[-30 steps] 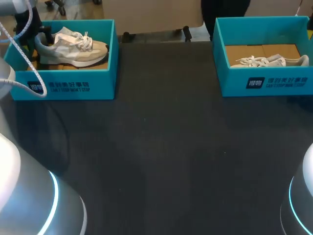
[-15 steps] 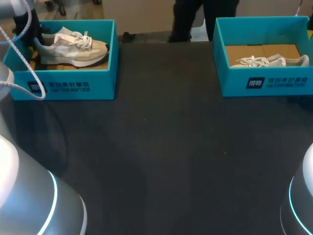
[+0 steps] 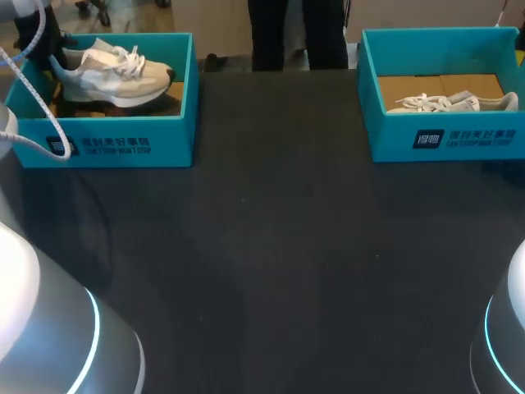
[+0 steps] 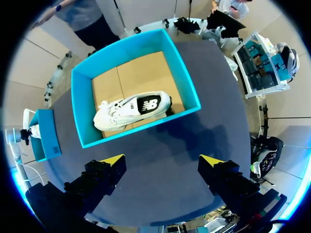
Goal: Take the shoe out of the shoebox, open the shoe tongue, remove and reinsert the insole, then place the shoe into the shoebox
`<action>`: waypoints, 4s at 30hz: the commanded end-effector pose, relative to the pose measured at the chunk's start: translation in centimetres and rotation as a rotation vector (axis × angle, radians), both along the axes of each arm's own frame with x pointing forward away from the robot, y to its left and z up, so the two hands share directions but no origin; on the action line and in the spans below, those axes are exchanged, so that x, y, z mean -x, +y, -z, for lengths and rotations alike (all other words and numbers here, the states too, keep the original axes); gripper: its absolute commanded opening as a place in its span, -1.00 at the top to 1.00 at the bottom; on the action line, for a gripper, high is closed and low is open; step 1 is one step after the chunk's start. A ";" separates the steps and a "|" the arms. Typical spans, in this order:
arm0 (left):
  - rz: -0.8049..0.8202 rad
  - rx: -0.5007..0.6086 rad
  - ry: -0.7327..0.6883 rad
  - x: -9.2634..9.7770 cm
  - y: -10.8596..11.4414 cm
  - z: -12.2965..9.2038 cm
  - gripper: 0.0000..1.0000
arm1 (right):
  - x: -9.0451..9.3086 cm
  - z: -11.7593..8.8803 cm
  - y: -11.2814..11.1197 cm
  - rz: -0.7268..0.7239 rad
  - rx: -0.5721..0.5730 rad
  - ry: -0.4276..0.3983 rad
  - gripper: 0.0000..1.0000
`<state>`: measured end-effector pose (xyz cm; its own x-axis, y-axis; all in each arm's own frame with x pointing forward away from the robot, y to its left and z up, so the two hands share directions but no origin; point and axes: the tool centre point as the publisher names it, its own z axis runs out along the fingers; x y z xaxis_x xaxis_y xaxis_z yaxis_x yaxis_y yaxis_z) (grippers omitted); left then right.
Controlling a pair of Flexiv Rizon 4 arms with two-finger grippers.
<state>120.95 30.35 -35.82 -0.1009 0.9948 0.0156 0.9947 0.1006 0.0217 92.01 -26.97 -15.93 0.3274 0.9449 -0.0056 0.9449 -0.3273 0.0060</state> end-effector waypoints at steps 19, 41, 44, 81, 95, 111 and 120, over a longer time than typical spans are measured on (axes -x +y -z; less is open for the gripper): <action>-0.034 -0.040 -0.044 5.8 0.7 -14.2 1.00 | 0.0 0.0 0.0 0.001 0.000 0.000 -1.00; -0.029 -0.020 -0.091 10.4 1.0 -17.6 1.00 | 0.0 0.0 0.0 0.001 0.000 0.000 -1.00; -0.067 -0.086 -0.156 14.0 -0.7 -18.8 1.00 | 0.0 0.0 0.0 0.001 0.000 0.000 -1.00; 0.020 -0.152 -0.424 36.1 -18.8 -18.5 1.00 | 0.0 0.0 0.0 0.001 0.000 0.000 -1.00; 0.058 -0.122 -0.331 38.6 -23.3 -16.2 1.00 | 0.0 0.0 0.0 0.001 0.000 0.000 -1.00; 0.083 -0.150 -0.294 40.9 -26.0 -13.4 1.00 | 0.0 0.0 0.0 0.001 0.000 0.000 -1.00; 0.143 -0.134 -0.240 45.3 -31.7 -10.5 1.00 | 0.0 0.0 0.0 0.001 0.000 0.000 -1.00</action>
